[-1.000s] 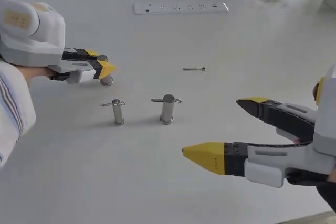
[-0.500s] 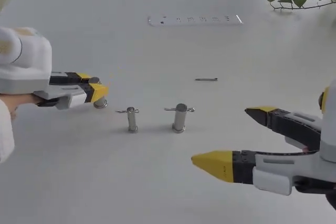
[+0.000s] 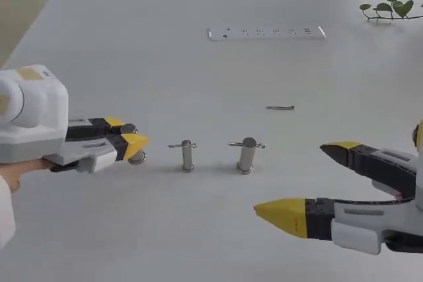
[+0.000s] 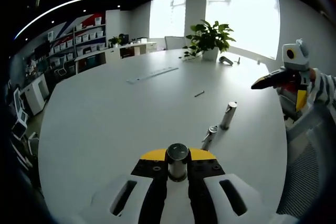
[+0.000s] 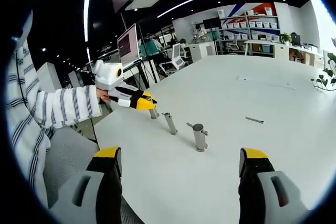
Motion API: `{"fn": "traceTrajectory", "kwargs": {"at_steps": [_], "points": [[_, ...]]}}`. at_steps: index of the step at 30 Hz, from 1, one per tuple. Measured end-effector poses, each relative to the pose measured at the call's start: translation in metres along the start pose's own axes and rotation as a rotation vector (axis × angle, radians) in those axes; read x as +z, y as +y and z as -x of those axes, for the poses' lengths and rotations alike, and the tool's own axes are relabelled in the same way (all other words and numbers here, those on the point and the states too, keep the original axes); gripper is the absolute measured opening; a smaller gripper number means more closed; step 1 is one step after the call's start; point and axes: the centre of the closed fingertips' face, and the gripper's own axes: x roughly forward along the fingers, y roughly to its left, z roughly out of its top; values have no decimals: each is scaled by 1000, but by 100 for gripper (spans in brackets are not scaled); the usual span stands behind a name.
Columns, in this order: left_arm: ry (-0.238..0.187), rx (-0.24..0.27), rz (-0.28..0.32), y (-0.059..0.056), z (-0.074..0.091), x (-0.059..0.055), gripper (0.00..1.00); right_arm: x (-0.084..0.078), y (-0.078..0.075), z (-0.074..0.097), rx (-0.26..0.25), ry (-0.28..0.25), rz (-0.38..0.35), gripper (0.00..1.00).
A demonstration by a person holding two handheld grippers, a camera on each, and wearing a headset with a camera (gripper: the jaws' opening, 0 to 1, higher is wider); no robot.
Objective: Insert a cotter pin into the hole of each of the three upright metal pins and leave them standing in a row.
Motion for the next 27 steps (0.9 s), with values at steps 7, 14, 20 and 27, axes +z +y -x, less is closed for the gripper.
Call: {"fn": "traceTrajectory", "kwargs": {"at_steps": [7, 14, 20, 27], "points": [[-11, -2, -1, -20, 6, -1, 9, 0, -1, -2, 5, 8, 14, 91], [-19, 4, 12, -31, 7, 0, 9, 1, -3, 0, 1, 8, 21, 91], [-22, 2, 18, -42, 7, 0, 9, 0, -6, 1, -3, 6, 17, 91], [-11, -3, 17, -55, 3, -5, 9, -2, -5, 0, -2, 7, 13, 91]]}}
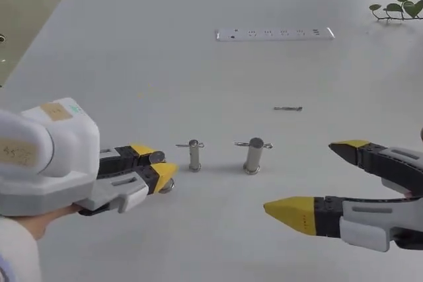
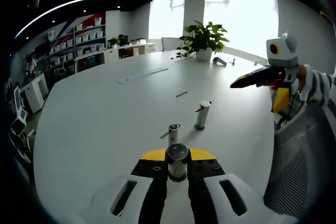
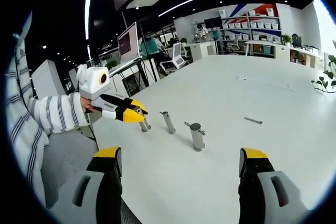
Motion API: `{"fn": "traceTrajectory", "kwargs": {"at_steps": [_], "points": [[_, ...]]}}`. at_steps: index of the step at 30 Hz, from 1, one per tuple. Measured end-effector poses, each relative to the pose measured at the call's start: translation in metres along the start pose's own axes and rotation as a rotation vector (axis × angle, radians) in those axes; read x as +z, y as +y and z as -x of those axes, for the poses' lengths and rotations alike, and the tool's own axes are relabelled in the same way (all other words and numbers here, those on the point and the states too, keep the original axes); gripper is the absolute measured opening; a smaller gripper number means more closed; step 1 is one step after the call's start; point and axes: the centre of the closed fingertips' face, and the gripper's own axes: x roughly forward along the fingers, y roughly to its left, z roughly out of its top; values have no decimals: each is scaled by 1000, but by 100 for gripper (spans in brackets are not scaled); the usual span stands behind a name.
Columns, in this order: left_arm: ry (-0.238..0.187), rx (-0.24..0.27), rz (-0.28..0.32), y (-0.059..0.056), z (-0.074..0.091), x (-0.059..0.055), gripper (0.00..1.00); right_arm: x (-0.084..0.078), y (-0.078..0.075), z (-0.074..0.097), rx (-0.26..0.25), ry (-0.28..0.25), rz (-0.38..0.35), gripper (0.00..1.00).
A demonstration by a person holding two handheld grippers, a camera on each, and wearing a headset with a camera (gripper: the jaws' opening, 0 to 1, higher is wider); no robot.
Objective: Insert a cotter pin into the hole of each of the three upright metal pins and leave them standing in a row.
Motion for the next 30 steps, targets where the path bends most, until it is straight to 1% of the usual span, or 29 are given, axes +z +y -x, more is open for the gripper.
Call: {"fn": "traceTrajectory", "kwargs": {"at_steps": [9, 11, 13, 16, 21, 25, 28, 30], "points": [[0, -1, 13, -12, -10, -2, 9, -1, 1, -1, 5, 2, 0, 91], [4, -13, -1, -18, -13, -4, 9, -2, 2, -2, 7, 1, -3, 91], [9, -15, -12, -20, -15, -5, 9, -2, 2, -2, 8, 4, -1, 91], [7, -5, 14, -19, -17, -5, 9, -2, 4, -2, 11, 1, -4, 91], [4, 2, 11, -21, -21, -5, 9, -3, 3, -1, 8, -1, -11, 91], [8, 4, 10, -23, -24, -7, 9, -5, 5, -2, 14, 5, -13, 91], [8, 19, 10, -22, -26, -8, 9, -6, 6, -2, 17, 9, -10, 91], [6, 12, 5, -23, -27, -8, 9, -6, 7, -3, 19, 9, -13, 91]]}}
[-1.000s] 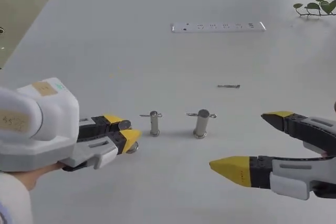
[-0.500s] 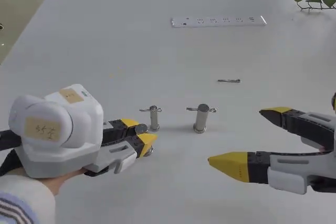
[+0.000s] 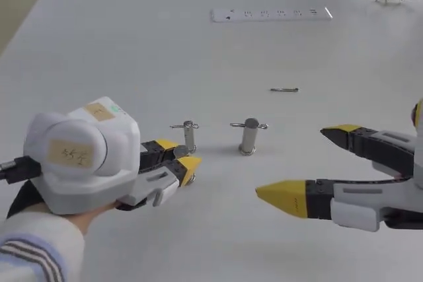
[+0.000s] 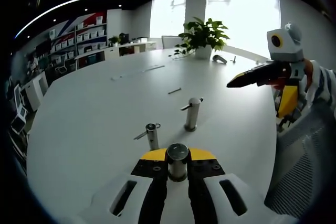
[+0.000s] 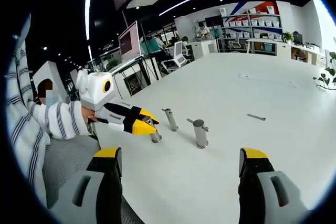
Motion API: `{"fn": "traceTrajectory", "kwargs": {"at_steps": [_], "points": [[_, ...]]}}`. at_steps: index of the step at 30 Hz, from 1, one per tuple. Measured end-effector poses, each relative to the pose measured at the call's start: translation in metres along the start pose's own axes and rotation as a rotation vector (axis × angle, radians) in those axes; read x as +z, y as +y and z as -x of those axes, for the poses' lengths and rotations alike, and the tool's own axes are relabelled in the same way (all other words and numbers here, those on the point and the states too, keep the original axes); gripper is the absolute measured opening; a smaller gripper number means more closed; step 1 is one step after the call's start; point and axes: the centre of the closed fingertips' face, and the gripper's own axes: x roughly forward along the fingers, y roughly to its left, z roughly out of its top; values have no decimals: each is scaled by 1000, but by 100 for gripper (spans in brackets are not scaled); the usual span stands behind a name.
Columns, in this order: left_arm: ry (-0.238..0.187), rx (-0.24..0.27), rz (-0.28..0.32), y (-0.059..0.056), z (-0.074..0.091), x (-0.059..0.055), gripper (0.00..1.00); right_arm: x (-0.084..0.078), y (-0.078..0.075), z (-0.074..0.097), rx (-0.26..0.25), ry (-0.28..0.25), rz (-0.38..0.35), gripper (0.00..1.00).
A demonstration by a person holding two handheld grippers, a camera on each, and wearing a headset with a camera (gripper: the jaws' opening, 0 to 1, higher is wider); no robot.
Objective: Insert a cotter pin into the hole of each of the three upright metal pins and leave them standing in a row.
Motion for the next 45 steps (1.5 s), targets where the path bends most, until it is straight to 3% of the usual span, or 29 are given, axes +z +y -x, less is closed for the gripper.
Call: {"fn": "traceTrajectory", "kwargs": {"at_steps": [29, 36, 41, 45], "points": [[1, -2, -24, -3, -7, -5, 10, -3, 3, 0, 14, 15, -1, 91], [0, -9, 5, -4, -8, -6, 11, -4, 4, 0, 16, 17, -5, 91], [-10, -15, 33, -4, -7, -5, 11, -2, 5, -1, 23, 16, 0, 91], [-70, -63, 72, -7, -3, 5, 20, -2, 6, 0, 28, 17, 5, 91]]}}
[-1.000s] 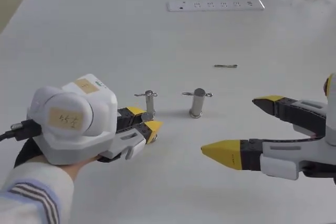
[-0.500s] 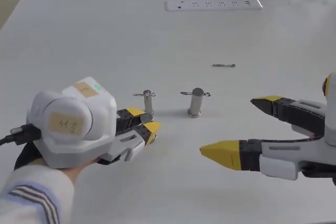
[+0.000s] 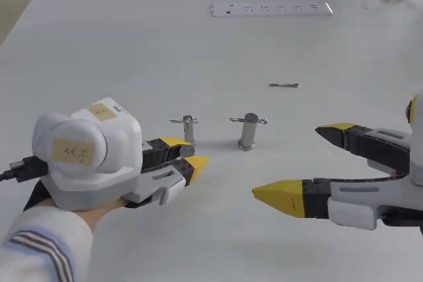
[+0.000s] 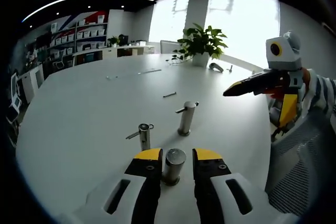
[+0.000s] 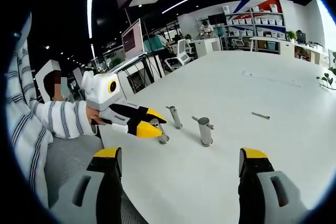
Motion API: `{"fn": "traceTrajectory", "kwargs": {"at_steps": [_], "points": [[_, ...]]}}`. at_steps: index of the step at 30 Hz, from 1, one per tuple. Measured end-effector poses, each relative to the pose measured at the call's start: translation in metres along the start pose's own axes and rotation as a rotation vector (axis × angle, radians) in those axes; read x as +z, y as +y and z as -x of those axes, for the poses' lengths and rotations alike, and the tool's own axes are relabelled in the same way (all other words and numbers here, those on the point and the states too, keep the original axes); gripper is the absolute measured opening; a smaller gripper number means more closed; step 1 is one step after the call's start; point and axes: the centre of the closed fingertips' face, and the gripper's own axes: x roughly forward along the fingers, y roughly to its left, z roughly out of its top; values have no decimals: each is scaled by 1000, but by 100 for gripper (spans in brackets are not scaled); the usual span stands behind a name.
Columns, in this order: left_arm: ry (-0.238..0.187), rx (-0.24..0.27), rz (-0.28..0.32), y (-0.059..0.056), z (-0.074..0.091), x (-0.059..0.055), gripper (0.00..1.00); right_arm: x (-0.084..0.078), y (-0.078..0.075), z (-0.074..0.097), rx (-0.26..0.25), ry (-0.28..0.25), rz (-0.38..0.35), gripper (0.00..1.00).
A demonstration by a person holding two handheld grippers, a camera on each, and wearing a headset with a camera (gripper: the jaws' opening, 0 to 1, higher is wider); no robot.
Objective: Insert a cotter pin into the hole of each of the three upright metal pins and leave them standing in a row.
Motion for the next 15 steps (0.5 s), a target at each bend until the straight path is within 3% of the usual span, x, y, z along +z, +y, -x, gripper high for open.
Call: {"fn": "traceTrajectory", "kwargs": {"at_steps": [6, 11, 15], "points": [[-58, -60, -18, -3, 11, 15, 35, 2, 0, 1, 0, -7, -2, 91], [-51, -96, -39, -3, 28, 15, 46, 3, -1, 2, -6, -6, 2, 91], [-21, -92, -61, 4, 39, 6, 64, 3, -3, 2, -9, -6, 3, 91]]}}
